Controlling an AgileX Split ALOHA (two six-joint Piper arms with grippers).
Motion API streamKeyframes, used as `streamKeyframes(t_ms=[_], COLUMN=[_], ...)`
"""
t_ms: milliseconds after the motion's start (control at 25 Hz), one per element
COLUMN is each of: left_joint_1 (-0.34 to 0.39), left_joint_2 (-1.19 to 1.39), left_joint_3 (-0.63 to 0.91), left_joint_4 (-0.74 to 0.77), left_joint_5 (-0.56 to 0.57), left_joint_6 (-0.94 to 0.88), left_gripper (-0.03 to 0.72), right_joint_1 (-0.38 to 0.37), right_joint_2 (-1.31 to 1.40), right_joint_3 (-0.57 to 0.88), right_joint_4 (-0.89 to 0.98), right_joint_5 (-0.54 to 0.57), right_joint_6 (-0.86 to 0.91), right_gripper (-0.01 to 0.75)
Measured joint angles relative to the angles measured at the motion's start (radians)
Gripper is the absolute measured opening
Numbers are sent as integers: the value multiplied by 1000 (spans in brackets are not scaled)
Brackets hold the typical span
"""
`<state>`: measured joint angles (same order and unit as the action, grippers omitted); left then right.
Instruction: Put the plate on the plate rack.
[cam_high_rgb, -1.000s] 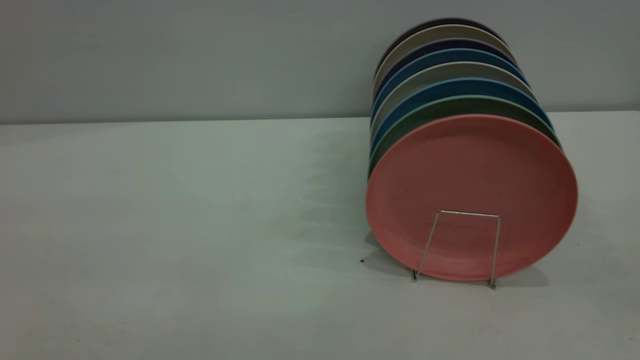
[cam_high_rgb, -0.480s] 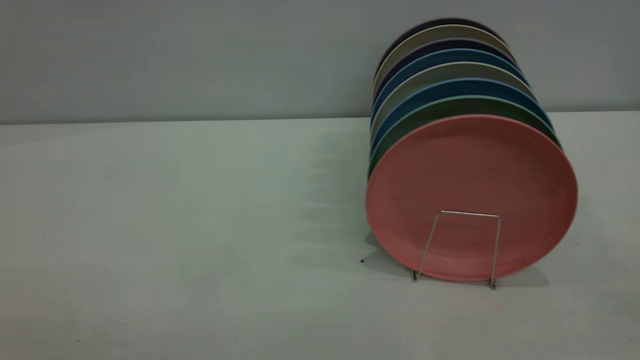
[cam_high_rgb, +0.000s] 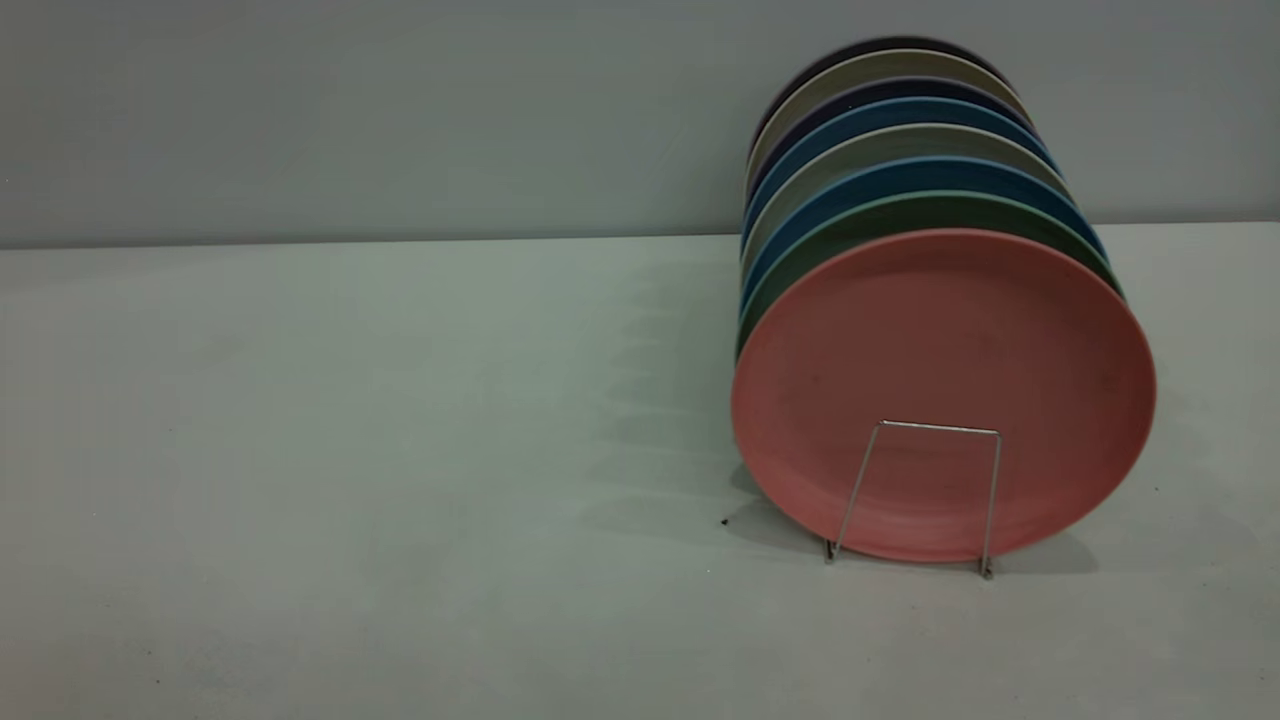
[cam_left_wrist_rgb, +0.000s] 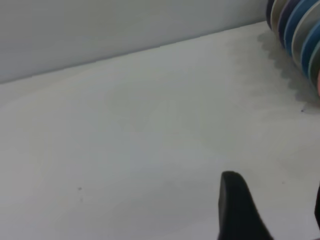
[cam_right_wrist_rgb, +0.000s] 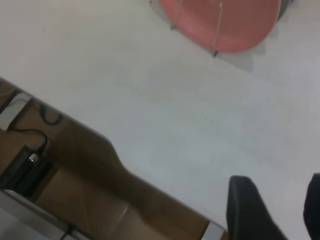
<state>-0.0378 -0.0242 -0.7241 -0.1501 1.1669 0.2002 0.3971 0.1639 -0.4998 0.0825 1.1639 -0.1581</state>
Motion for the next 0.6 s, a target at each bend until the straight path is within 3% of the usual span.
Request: streamKeyframes(t_ms=[600], left_joint_1=[-28], left_joint_2=[0], left_joint_3=[233], left_joint_4=[51], left_joint_5=[-16], left_joint_6=[16], left_gripper=[414], right_joint_1=[0], right_joint_2=[-89], right_joint_3=[7], right_joint_4=[18], right_joint_5=[0], right_joint_6=[-8], right_gripper=[295])
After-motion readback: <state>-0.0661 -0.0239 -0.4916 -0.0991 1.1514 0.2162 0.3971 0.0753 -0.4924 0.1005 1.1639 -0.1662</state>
